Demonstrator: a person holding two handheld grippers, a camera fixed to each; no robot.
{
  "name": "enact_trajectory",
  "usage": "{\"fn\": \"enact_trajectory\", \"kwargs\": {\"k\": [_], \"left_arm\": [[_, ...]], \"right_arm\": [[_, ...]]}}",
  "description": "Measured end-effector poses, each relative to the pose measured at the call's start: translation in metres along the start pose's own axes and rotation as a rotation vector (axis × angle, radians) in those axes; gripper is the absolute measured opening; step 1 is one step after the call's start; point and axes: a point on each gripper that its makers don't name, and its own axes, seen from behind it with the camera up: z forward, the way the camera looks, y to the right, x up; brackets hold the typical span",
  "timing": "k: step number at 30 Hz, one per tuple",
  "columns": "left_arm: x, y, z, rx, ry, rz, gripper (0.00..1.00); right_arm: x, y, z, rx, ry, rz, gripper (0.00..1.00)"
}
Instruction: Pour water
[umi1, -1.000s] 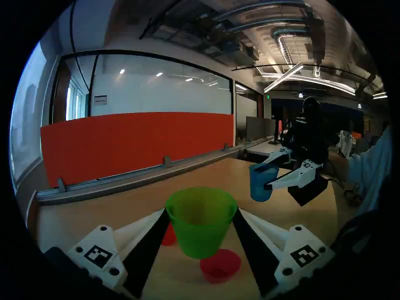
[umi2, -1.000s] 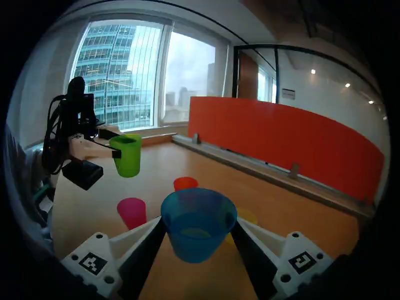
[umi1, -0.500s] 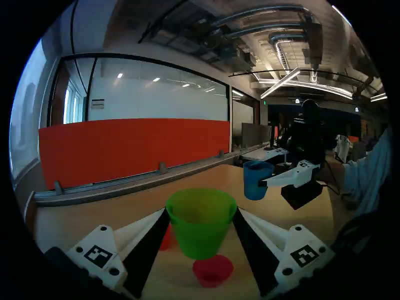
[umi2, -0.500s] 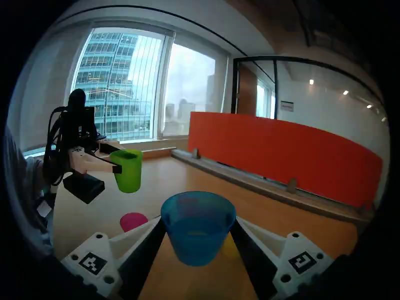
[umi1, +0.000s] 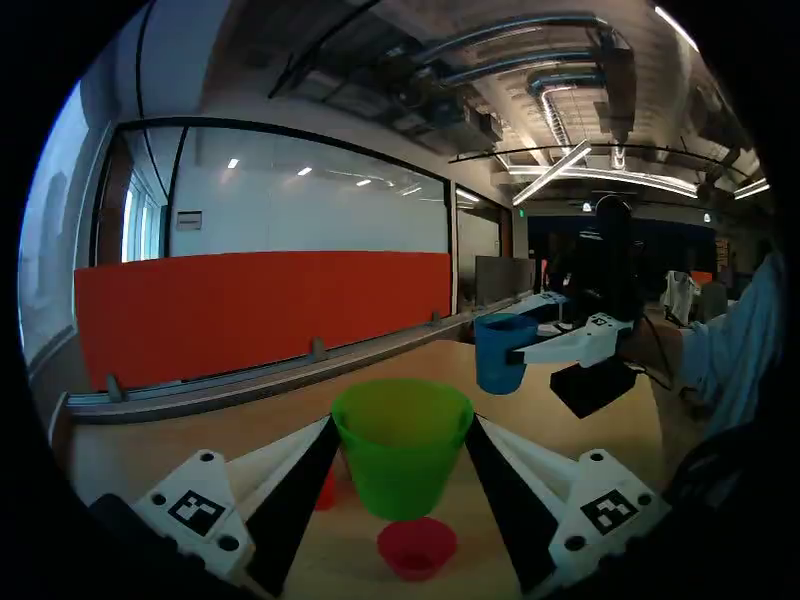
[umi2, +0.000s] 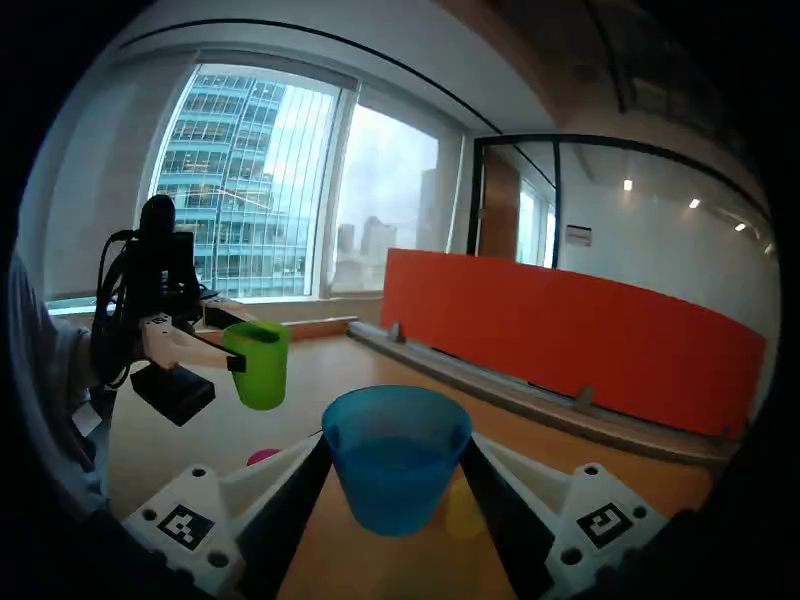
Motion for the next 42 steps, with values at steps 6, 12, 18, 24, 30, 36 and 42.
{"fn": "enact_trajectory", "kwargs": {"k": [6,12,18,24,30,36,42], "left_arm": [[0.001,0.005,-0.001,-0.016,0.006,0.001,0.88],[0.002,0.013,-0.001,-0.033,0.011,0.009,0.88],[0.001,0.019,0.000,-0.046,0.008,0.008,0.88],[0.001,0.023,0.002,-0.052,0.009,0.006,0.88],[0.003,0.025,0.001,-0.050,0.019,-0.007,0.87],[0.003,0.026,0.001,-0.051,0.021,-0.009,0.87],[0.004,0.029,0.000,-0.054,0.022,-0.008,0.87]], "right_arm": [[0.008,0.001,0.000,0.000,0.012,-0.012,0.90],[0.017,0.002,0.000,0.005,0.023,-0.037,0.90],[0.027,0.003,0.001,0.004,0.032,-0.074,0.90],[0.040,0.005,0.002,-0.001,0.047,-0.115,0.90],[0.053,0.006,0.004,0.001,0.061,-0.157,0.90],[0.068,0.006,0.007,0.002,0.067,-0.220,0.90],[0.082,0.005,0.011,0.009,0.074,-0.281,0.90]]}}
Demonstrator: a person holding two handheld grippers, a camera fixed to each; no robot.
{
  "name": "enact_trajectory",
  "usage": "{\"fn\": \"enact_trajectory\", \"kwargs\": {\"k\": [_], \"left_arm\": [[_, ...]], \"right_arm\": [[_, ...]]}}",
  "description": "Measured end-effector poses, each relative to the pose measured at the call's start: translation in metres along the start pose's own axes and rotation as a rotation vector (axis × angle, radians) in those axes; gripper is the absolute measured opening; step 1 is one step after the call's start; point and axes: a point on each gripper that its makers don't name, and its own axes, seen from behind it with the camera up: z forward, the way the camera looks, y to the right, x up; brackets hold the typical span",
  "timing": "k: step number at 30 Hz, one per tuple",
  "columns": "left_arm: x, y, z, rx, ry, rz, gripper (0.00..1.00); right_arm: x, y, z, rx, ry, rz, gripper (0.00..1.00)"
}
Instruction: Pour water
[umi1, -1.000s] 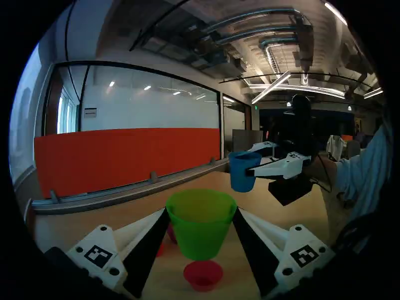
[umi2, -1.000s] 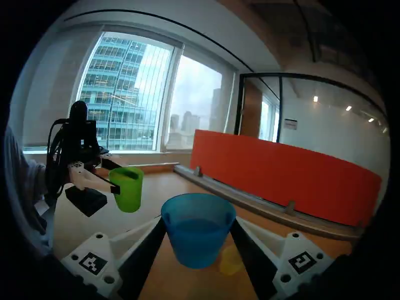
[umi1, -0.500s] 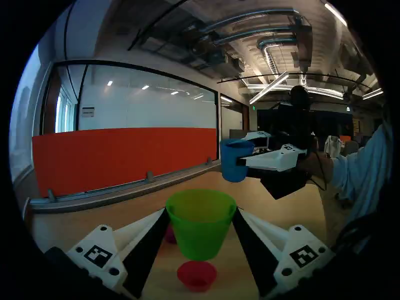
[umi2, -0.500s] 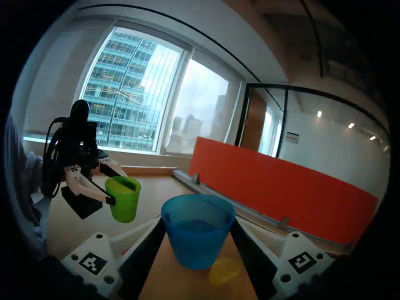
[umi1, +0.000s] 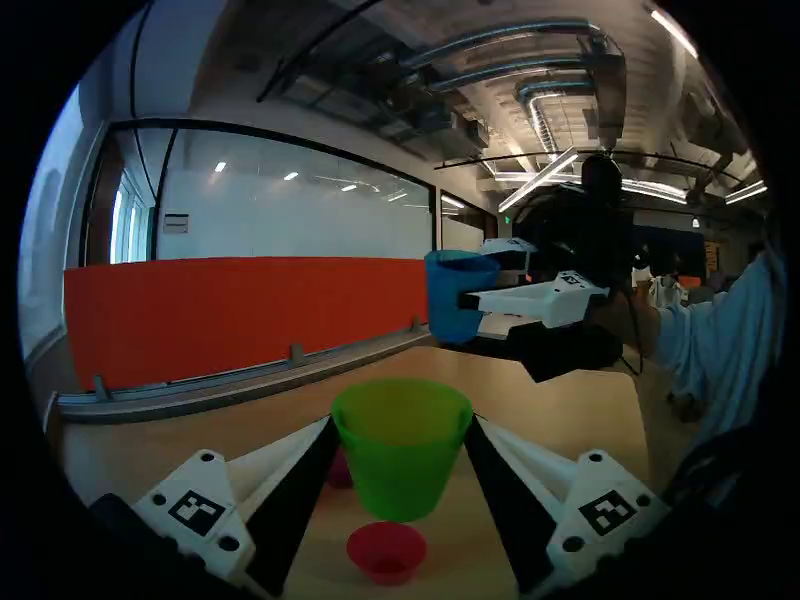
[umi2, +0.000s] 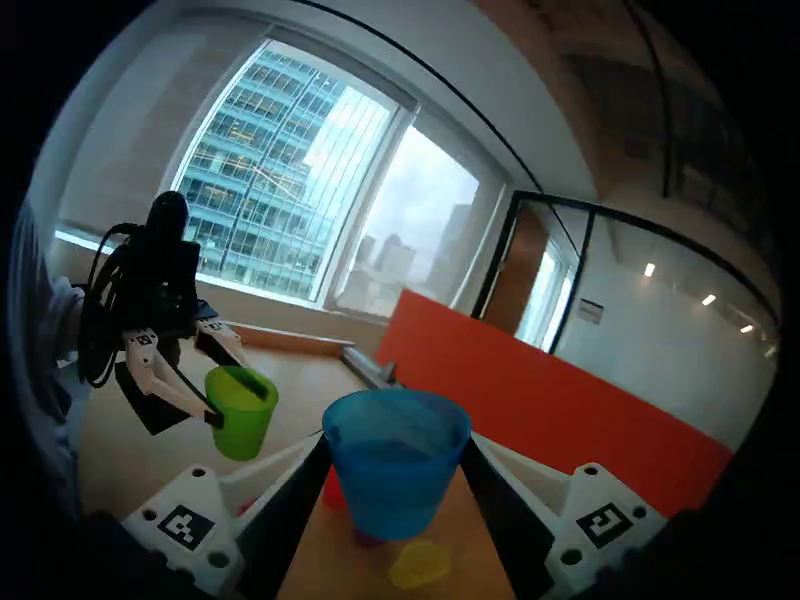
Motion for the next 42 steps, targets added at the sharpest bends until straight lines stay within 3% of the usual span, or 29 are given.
{"fn": "enact_trajectory", "kwargs": {"k": [27,42], "left_arm": [[-0.002,0.005,0.001,-0.010,0.002,-0.009,0.87],[-0.005,0.010,0.007,-0.019,-0.008,-0.004,0.87]], "right_arm": [[0.044,0.007,0.036,0.009,0.024,-0.275,0.89],[0.055,0.009,0.056,0.009,0.022,-0.425,0.89]]}}
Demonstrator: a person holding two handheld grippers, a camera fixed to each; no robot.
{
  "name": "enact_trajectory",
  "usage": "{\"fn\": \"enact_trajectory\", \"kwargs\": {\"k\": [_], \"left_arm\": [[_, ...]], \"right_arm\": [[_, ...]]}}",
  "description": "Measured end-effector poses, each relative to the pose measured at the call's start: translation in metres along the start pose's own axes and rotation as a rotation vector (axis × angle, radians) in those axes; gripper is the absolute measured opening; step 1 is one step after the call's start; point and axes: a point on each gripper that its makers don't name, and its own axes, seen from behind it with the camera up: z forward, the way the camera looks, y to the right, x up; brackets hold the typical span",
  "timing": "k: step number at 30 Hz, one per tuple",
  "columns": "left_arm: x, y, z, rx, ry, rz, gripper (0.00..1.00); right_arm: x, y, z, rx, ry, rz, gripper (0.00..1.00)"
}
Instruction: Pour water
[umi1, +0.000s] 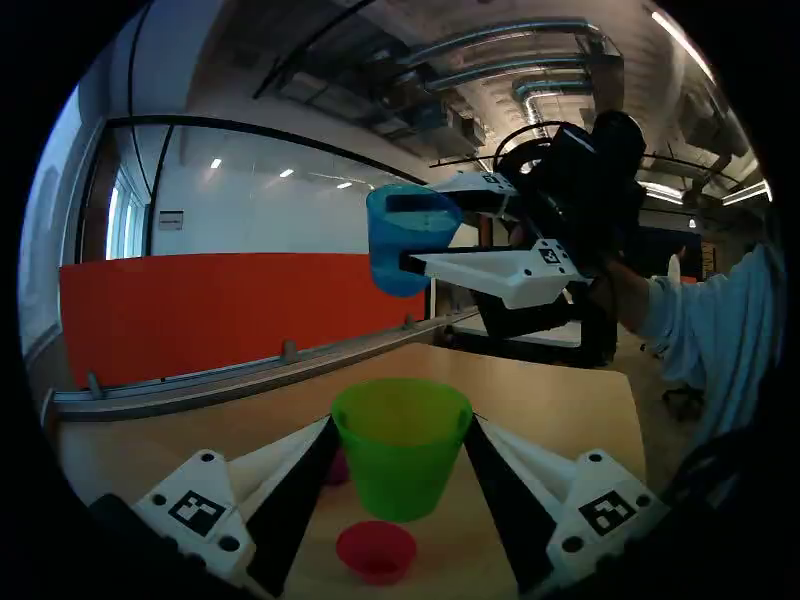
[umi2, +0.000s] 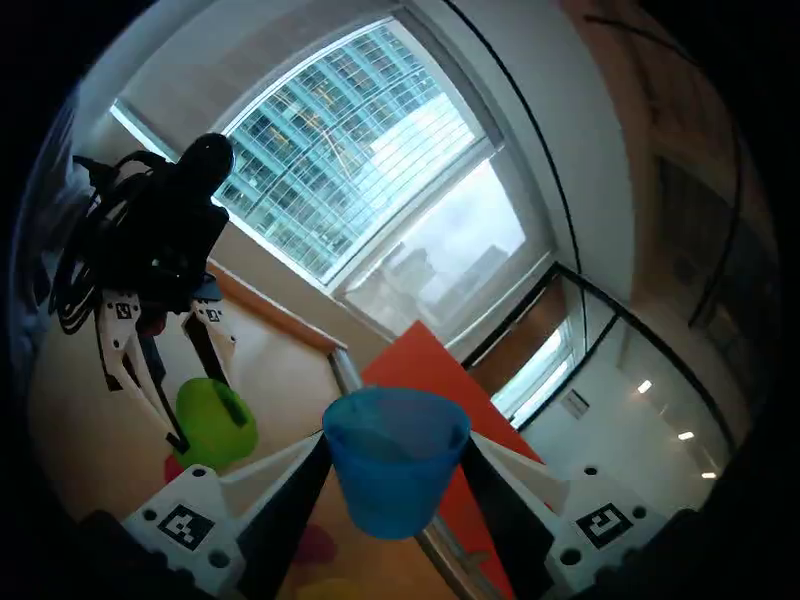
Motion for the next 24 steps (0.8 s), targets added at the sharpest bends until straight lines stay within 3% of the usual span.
{"fn": "enact_trajectory", "kwargs": {"k": [24], "left_arm": [[0.006,0.006,0.008,-0.013,-0.001,0.012,0.87]], "right_arm": [[0.015,0.012,0.015,-0.007,-0.005,-0.233,0.89]]}}
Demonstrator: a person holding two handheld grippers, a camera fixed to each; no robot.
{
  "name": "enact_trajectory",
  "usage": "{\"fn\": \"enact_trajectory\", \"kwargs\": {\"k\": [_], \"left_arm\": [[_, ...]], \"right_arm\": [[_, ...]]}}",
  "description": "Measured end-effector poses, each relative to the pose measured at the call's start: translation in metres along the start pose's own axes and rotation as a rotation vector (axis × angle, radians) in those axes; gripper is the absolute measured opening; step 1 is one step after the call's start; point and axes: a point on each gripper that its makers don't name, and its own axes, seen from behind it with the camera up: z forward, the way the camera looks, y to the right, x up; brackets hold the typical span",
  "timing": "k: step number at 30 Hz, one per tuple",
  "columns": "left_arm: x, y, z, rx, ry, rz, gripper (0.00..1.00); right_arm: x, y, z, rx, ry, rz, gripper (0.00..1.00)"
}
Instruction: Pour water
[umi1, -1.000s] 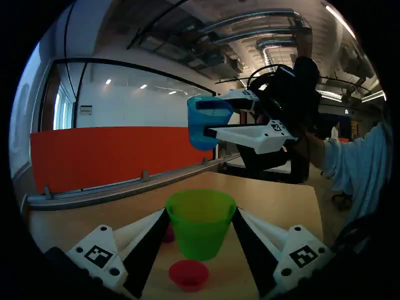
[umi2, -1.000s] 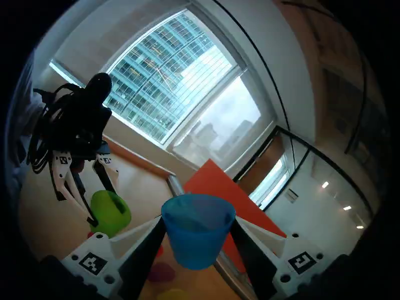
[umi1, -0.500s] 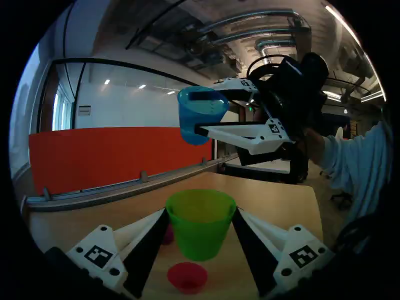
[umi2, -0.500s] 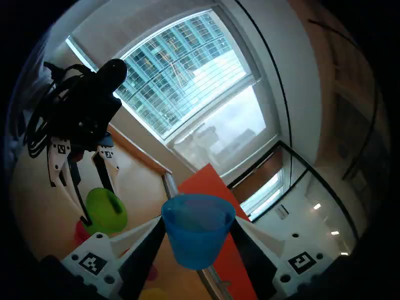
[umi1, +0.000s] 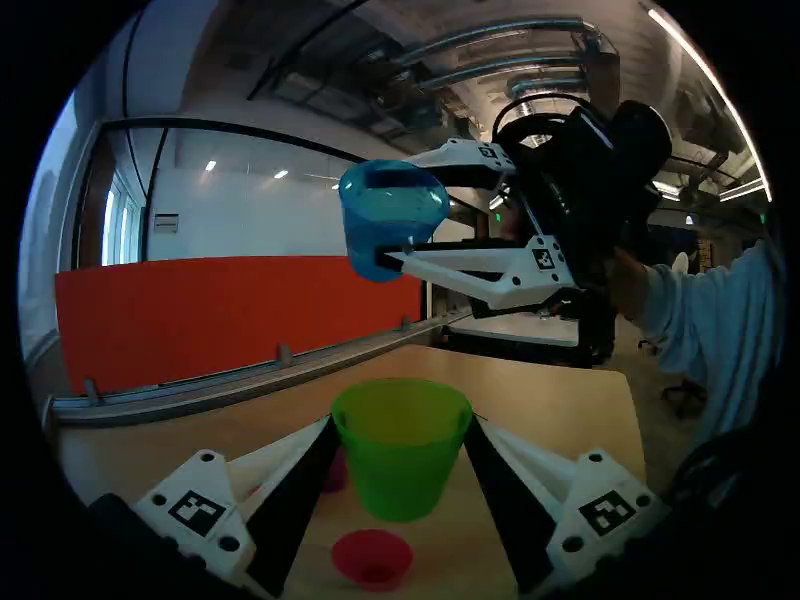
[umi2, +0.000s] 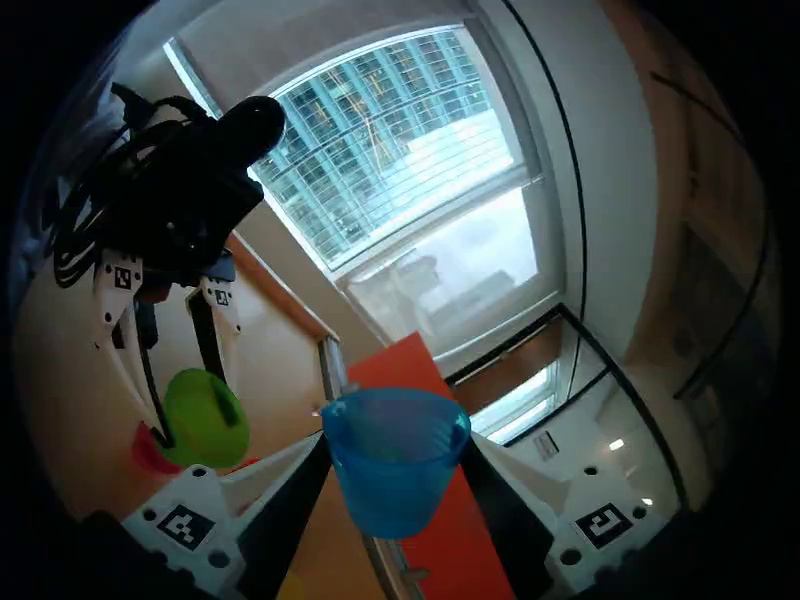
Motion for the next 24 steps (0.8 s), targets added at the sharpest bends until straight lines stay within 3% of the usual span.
{"fn": "enact_trajectory", "kwargs": {"k": [24], "left_arm": [[0.001,0.003,0.001,-0.006,0.000,0.005,0.87]], "right_arm": [[0.002,0.017,0.006,-0.036,-0.007,-0.115,0.89]]}}
